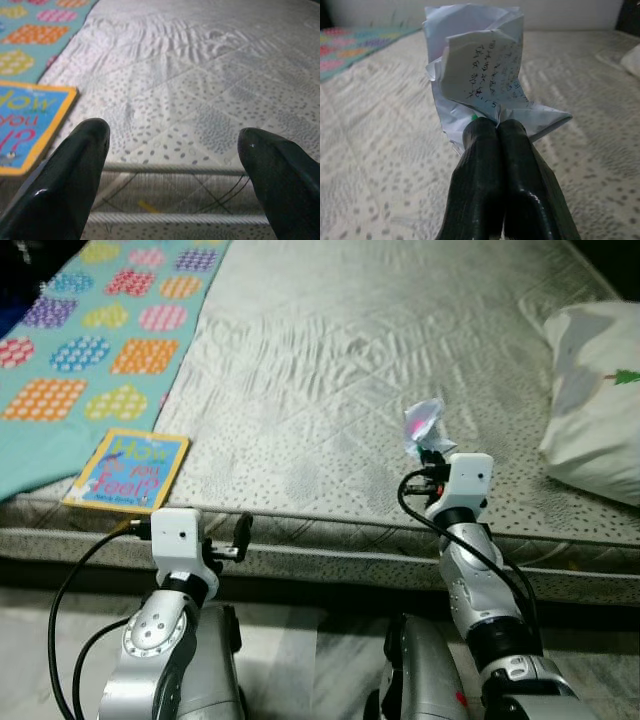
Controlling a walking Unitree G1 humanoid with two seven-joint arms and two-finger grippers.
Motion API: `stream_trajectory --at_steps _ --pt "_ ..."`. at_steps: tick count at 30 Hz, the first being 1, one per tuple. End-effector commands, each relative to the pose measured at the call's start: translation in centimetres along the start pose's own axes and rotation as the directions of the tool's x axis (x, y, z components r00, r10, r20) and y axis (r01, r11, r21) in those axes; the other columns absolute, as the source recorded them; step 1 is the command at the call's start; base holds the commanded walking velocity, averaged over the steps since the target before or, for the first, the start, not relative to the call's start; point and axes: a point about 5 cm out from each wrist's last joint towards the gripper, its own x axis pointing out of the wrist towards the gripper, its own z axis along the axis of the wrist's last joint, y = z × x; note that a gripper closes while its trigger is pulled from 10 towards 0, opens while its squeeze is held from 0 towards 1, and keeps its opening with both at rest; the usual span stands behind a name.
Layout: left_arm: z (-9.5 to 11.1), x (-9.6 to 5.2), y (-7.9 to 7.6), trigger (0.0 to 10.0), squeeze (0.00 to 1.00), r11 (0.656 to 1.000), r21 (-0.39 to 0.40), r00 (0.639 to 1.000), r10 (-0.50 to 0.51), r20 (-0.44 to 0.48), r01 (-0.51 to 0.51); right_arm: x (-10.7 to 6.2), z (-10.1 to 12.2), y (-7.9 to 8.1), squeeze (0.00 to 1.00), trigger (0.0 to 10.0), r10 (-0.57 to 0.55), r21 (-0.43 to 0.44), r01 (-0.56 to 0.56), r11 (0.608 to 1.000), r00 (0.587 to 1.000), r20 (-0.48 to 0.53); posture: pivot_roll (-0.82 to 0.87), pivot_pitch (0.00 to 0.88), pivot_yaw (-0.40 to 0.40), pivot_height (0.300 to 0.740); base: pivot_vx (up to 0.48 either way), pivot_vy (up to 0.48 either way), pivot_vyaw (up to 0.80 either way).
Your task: Clean up the room
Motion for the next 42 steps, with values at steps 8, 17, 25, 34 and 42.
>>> stream_trajectory --at_steps 8,17,25,34,42 --pt "-0.4 0.5 0.9 10.0 0.00 0.999 0.004 0.999 0.038 0.019 -0.038 -0.8 0.8 0.7 0.00 10.0 0.026 0.080 -0.026 0.996 1.000 0.004 0.01 0.017 -0.004 0.547 0.000 0.000 0.00" --pt "-0.7 -0.2 1.2 10.0 0.00 0.998 -0.007 0.998 0.064 0.021 -0.064 -0.8 2.3 1.0 0.00 10.0 0.057 0.094 -0.060 0.994 0.998 0.042 0.03 0.053 -0.011 0.561 0.000 0.000 0.00" --pt "-1.5 -1.1 1.3 10.0 0.00 0.998 -0.003 0.998 0.066 -0.003 -0.066 -0.4 3.0 2.0 0.00 10.0 0.105 0.101 -0.108 0.989 0.994 0.037 0.04 0.081 -0.014 0.610 0.000 0.000 0.00" --pt "-1.2 -0.4 0.9 10.0 0.00 0.999 -0.005 0.999 0.049 0.006 -0.049 -0.4 3.4 2.1 0.00 10.0 0.115 0.097 -0.119 0.988 0.992 0.044 0.02 0.075 -0.012 0.659 0.000 0.000 0.00" --pt "-1.3 -0.3 0.8 10.0 0.00 0.999 -0.008 0.999 0.040 0.003 -0.040 0.0 3.9 1.6 0.00 10.0 0.096 0.089 -0.100 0.991 0.994 0.051 0.02 0.076 -0.007 0.704 0.000 0.000 0.00"
